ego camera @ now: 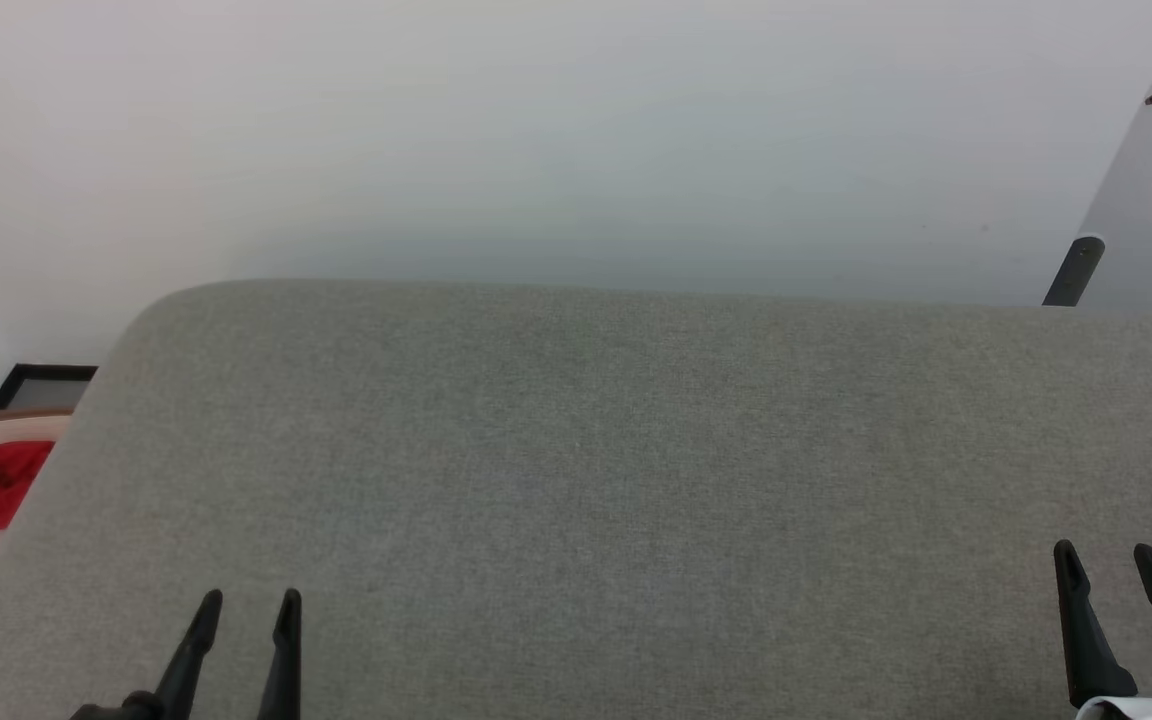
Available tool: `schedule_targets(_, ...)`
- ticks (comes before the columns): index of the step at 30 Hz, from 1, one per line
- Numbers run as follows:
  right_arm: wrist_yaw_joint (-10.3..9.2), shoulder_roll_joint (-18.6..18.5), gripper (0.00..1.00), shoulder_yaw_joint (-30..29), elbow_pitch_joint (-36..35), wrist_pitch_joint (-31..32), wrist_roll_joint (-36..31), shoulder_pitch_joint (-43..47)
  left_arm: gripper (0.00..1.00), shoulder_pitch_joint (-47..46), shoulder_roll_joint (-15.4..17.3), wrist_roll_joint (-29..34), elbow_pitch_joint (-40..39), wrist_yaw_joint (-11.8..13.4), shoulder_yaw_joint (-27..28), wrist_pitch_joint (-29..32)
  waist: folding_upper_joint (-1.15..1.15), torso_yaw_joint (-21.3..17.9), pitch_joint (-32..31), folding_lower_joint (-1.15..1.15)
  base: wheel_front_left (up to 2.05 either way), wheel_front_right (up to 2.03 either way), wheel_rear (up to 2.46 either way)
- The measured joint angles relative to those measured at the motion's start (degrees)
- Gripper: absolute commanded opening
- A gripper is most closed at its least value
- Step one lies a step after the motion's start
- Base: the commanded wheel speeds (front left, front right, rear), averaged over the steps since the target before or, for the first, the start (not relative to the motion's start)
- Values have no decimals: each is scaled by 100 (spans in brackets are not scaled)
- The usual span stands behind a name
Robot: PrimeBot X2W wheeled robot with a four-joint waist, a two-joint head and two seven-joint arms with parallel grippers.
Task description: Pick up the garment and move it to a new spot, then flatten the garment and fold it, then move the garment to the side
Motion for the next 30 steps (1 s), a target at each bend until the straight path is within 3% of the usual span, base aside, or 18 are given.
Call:
schedule_targets(5,0,-3,100,16,0,-7,0,-1,100,-48,35,-119,29,-1,-21,0,0,-38,21,0,0,0,0)
schedule_targets(6,0,0,0,13,20,-5,0,-1,0,-47,25,-119,37,0,-19,-1,0,-45,24,0,0,0,0)
schedule_targets(12,0,91,0,35,346,11,120,64,0,74,-144,-235,310,0,-89,53,0,-50,31,0,0,0,0)
schedule_targets(30,0,177,0,34,784,179,1777,-238,0,-277,-307,-1891,560,0,16,511,0,-89,76,0,0,0,0)
